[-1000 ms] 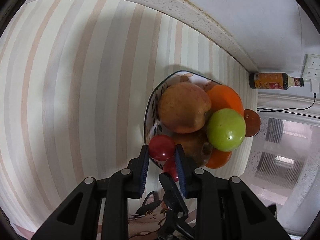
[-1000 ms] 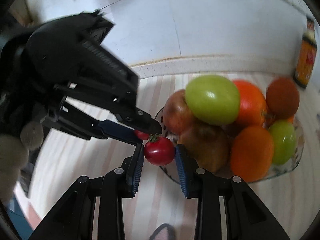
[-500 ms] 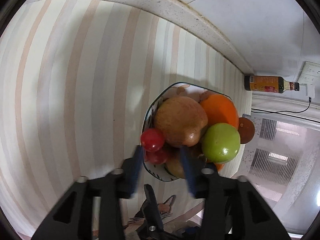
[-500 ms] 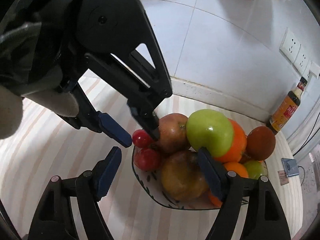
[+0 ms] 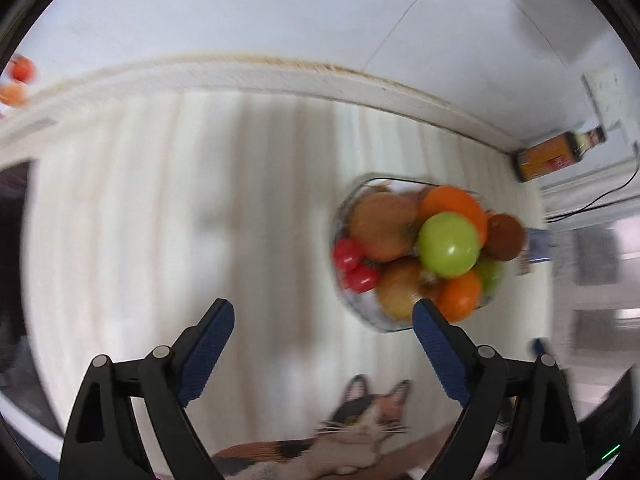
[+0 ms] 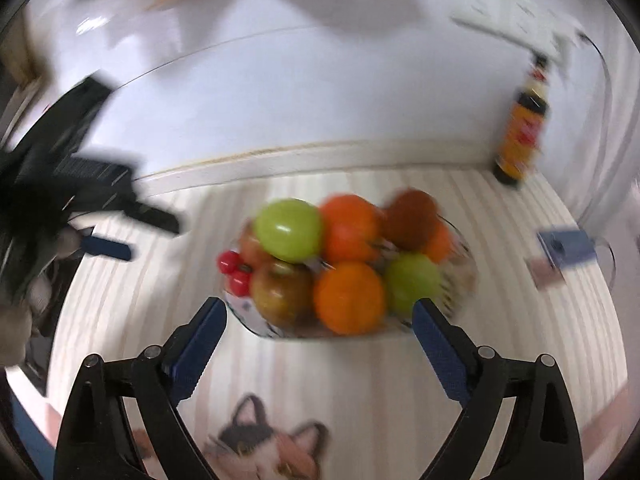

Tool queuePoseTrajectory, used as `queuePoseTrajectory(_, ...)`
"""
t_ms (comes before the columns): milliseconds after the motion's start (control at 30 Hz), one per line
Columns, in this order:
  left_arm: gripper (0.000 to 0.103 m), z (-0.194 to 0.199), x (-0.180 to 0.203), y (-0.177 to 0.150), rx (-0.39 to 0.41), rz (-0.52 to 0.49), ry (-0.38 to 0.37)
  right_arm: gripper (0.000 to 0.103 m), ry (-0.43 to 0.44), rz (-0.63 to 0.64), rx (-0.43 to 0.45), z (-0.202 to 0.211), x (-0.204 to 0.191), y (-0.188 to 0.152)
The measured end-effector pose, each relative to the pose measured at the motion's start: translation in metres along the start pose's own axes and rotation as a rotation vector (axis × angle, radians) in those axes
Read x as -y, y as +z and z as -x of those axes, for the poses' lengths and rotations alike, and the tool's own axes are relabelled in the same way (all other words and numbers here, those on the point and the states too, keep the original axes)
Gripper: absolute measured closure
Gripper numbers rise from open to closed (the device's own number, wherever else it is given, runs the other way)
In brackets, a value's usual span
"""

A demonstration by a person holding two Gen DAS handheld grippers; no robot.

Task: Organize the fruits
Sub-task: 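Lift both open tools away from the plate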

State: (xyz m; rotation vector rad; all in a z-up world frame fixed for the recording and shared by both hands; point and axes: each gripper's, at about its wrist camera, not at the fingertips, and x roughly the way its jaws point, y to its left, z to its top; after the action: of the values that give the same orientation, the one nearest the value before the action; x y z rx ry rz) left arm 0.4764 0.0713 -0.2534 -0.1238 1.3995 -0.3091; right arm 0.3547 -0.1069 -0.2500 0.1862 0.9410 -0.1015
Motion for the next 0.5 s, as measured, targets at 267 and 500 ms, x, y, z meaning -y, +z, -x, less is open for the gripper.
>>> queuePoseTrajectory(267,0.012,0.039,0.030,-0.068,0.136,-0.046,0.158,0.007,-0.025,-0.053,-0.024,0.050,0.052,0.010)
queuePoseTrajectory(500,0.012,0.079,0.067,-0.114,0.258,-0.087,0.198,0.006,-0.012,-0.059,0.008,0.112,0.056,0.002)
